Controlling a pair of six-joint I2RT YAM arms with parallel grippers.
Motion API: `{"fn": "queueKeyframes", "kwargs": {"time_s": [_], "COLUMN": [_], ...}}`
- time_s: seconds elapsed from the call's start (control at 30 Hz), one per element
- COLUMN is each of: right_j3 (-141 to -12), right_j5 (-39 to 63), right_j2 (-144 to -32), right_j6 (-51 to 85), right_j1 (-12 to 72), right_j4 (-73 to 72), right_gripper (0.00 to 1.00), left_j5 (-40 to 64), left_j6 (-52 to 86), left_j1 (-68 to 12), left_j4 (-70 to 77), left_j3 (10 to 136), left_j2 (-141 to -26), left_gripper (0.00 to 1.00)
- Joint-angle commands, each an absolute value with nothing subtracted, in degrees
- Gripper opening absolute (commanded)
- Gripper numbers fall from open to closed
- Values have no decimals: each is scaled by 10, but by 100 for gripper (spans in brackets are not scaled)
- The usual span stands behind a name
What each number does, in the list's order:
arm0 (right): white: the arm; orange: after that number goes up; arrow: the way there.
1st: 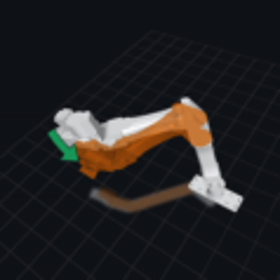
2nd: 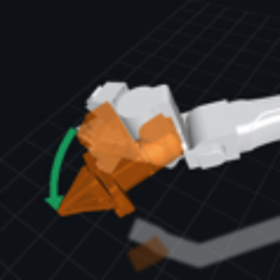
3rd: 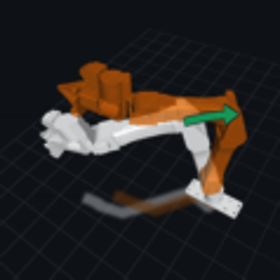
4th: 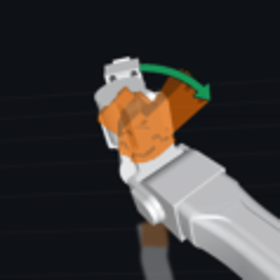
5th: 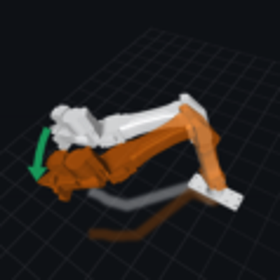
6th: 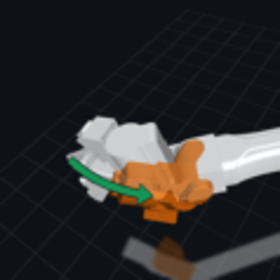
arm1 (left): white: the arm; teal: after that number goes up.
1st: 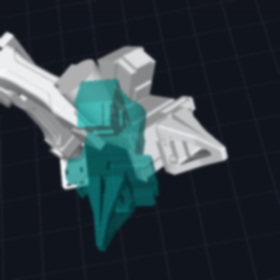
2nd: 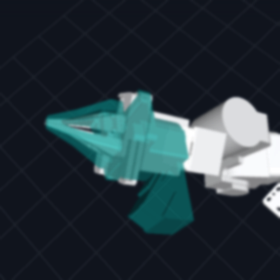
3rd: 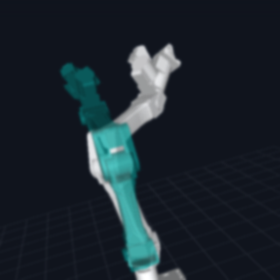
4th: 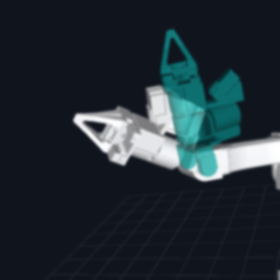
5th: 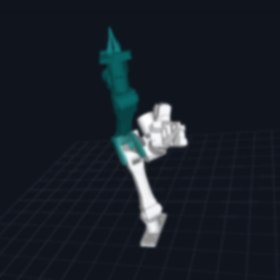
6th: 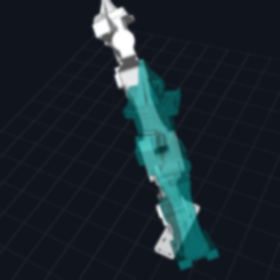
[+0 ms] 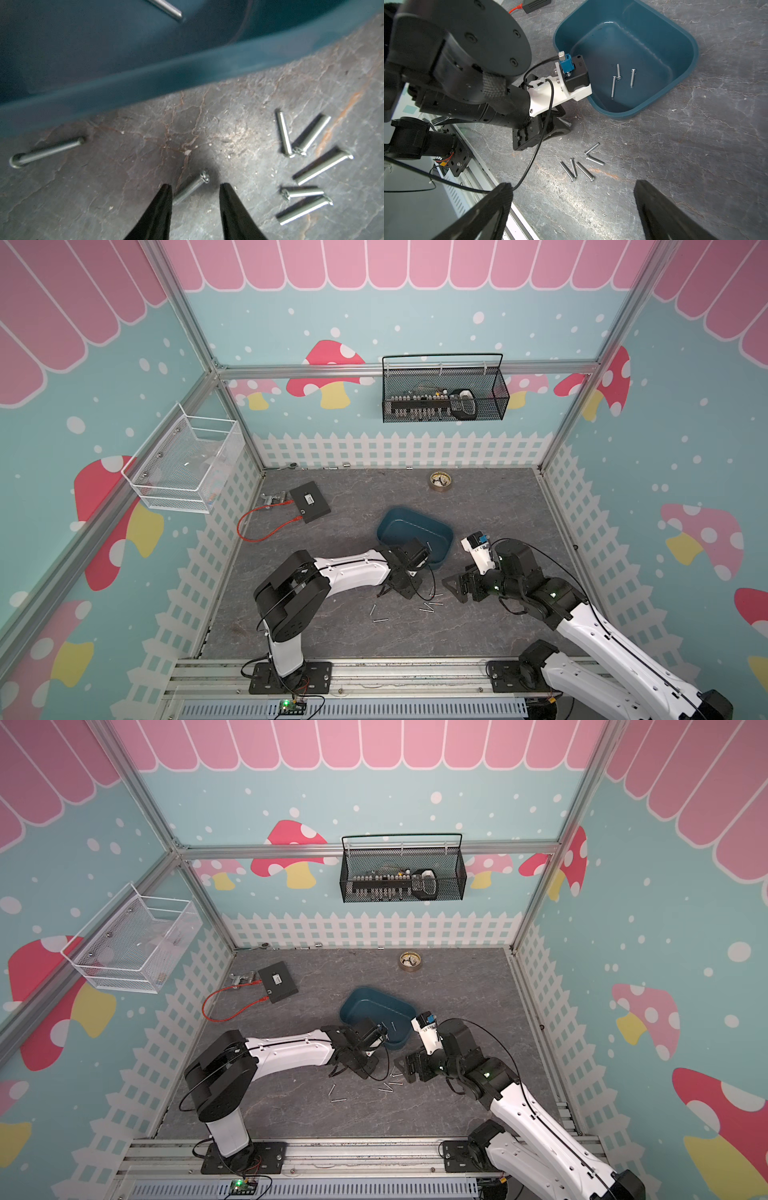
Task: Put the screws on the desktop into the storage box
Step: Pick up the screw from the center of the board.
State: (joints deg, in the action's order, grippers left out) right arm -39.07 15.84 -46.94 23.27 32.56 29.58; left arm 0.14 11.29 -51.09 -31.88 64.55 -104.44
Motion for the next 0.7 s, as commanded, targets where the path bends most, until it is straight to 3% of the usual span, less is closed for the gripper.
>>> {"fn": "queueKeyframes", "kwargs": {"time_s": [0.0, 0.67], "right_j3": [-385, -385], "right_j5": [150, 146], "right_j2": [-462, -460], "right_j6": [239, 239], "right_j1": [323, 323], "right_j4": [300, 298], "right_gripper": [97, 97], "left_j5": [-5, 55], "left_j6": [98, 100], "left_j1": [-511, -511], "left_j4": [-333, -341], "left_j3": [656, 644], "left_j2": [-1055, -1062], "left_gripper": [42, 23]}}
